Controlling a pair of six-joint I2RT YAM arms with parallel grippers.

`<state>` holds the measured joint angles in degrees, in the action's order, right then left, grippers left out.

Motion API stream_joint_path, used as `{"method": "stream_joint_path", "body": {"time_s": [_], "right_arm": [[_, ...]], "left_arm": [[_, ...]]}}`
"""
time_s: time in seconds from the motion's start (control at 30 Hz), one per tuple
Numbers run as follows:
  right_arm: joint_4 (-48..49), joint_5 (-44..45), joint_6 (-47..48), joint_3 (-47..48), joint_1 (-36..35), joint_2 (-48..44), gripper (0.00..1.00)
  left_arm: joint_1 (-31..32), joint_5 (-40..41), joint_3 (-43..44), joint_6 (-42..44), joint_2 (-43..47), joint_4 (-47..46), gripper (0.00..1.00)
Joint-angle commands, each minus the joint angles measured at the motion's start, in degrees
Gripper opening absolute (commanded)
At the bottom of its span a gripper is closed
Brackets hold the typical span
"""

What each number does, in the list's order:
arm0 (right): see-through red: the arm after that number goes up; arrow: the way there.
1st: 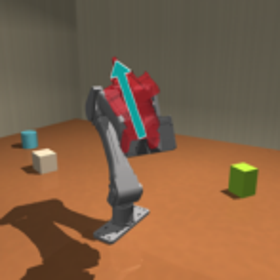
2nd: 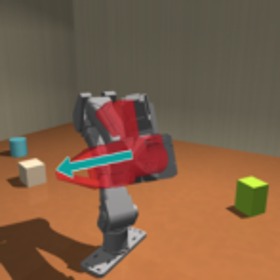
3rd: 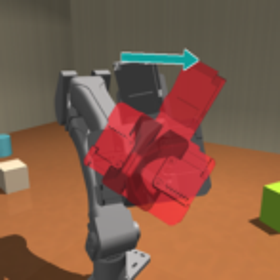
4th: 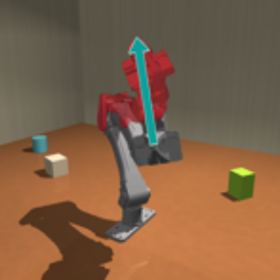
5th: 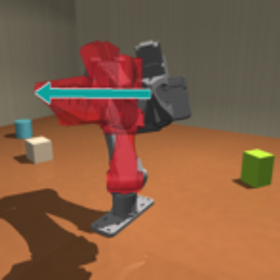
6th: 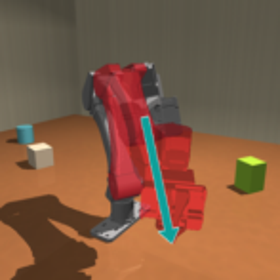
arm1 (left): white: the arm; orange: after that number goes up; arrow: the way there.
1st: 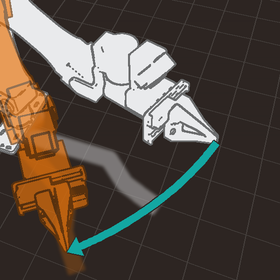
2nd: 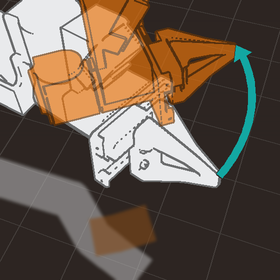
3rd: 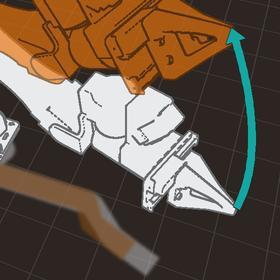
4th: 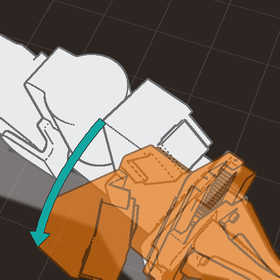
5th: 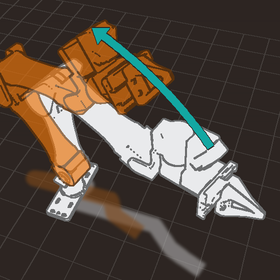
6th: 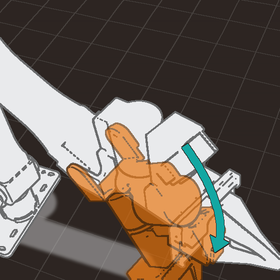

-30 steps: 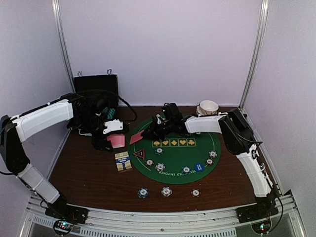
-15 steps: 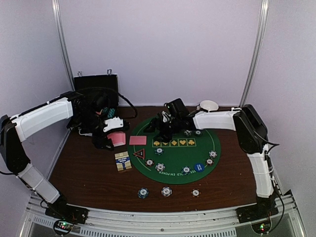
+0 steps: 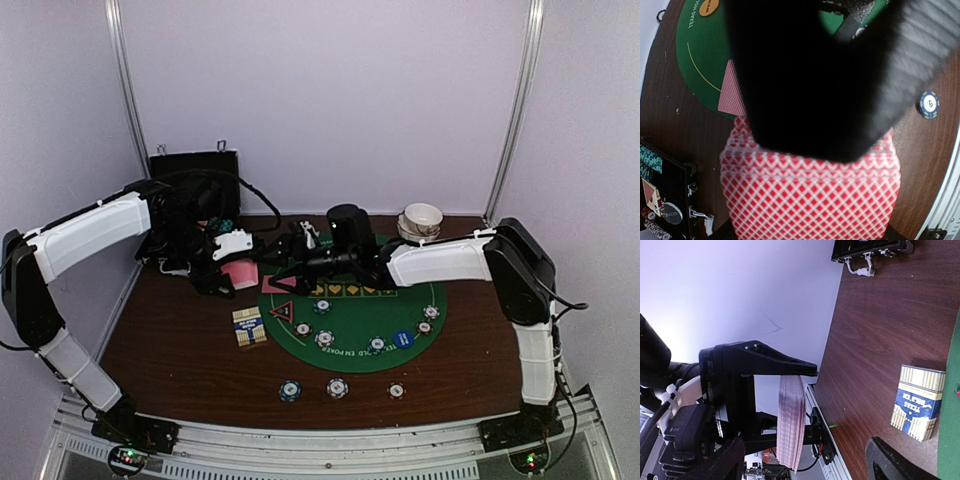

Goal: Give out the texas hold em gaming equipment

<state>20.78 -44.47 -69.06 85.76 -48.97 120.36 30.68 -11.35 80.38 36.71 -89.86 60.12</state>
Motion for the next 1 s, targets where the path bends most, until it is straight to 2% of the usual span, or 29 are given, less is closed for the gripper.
{"method": "stream_joint_path", "body": {"time_s": [0.0,0.53,0.67,0.8,0.87,0.97], "right_arm": [[9.06,-2.25,-4.81,0.45,-0.61,1.95,0.86],[10.12,-3.86,-9.04,10.38,-3.42,10.2,0.75],[10.63,-4.17,-10.57,13.24,-4.01,12.19,0.68],[12.19,-4.64,-12.89,15.36,-4.41,14.07,0.52],[14.26,-4.82,-14.6,15.42,-4.38,14.67,0.35],[16.25,-4.92,-16.04,14.96,-4.38,14.65,0.11]], "left_arm": [[-0.35,-1.02,2.39,-0.7,-0.65,-0.02,0.45],[-0.35,-1.12,2.5,-0.43,-0.66,0.43,0.45],[-0.35,-1.12,2.46,-0.3,-0.66,0.65,0.45],[-0.35,-1.18,2.43,-0.3,-0.58,0.63,0.46],[-0.35,-1.35,2.28,-0.37,-0.43,0.7,0.49],[-0.38,-1.45,1.73,-0.68,0.06,0.58,0.72]]}}
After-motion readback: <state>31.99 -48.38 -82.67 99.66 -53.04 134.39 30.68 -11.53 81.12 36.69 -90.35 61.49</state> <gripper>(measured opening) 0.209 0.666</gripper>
